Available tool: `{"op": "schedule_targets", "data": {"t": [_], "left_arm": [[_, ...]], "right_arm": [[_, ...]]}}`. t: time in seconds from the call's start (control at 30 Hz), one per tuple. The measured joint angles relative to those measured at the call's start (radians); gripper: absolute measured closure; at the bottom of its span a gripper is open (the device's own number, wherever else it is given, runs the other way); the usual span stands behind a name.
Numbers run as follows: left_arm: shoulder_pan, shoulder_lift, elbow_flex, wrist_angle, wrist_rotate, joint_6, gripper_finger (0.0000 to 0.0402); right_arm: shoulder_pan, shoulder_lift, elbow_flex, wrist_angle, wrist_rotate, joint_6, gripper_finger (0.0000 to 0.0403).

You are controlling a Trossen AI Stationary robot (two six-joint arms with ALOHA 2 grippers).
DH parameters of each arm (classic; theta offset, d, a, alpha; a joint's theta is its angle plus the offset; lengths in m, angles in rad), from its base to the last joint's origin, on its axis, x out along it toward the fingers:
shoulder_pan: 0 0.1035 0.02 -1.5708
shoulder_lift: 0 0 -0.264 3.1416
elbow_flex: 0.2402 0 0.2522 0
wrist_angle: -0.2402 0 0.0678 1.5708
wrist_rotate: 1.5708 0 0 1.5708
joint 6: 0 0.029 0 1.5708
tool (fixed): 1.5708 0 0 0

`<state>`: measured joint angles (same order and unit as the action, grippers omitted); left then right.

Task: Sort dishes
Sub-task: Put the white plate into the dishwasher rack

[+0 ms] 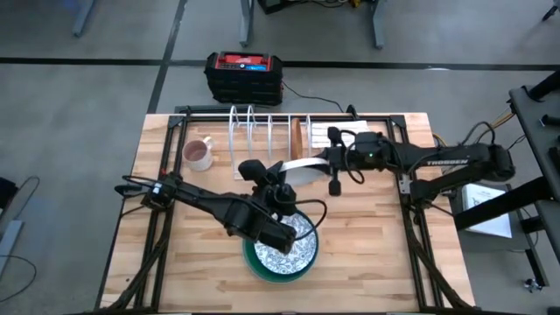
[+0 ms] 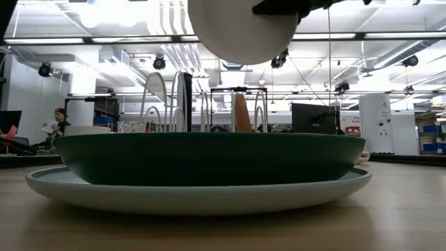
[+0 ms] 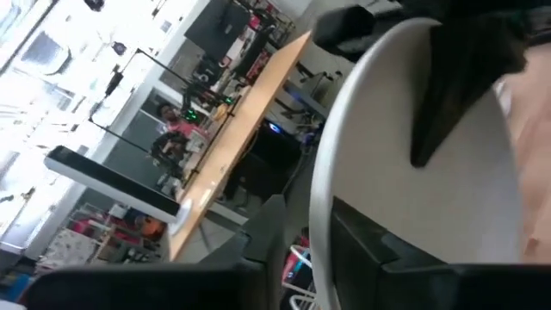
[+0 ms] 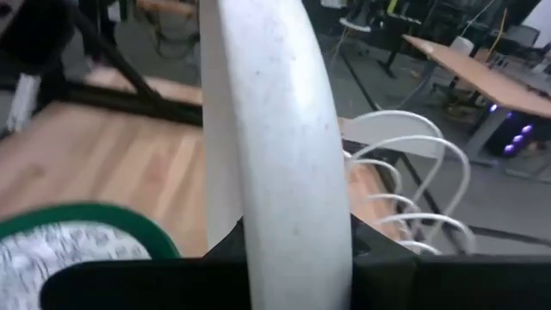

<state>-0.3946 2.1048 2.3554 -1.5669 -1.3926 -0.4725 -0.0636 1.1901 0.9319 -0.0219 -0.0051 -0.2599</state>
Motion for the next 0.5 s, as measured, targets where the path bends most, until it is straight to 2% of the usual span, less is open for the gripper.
{"op": "schedule_targets", "data": {"t": [0.37,0.5], "left_arm": [[0.002,-0.003,0.000,-0.007,0.015,0.139,0.0313],[0.002,-0.027,0.000,-0.009,-0.002,0.220,0.0313]], "right_arm": [[-0.067,-0.012,0.235,-0.430,0.012,-0.171,0.0376],[-0.079,-0.021,0.265,-0.495,0.012,-0.438,0.0376]]}}
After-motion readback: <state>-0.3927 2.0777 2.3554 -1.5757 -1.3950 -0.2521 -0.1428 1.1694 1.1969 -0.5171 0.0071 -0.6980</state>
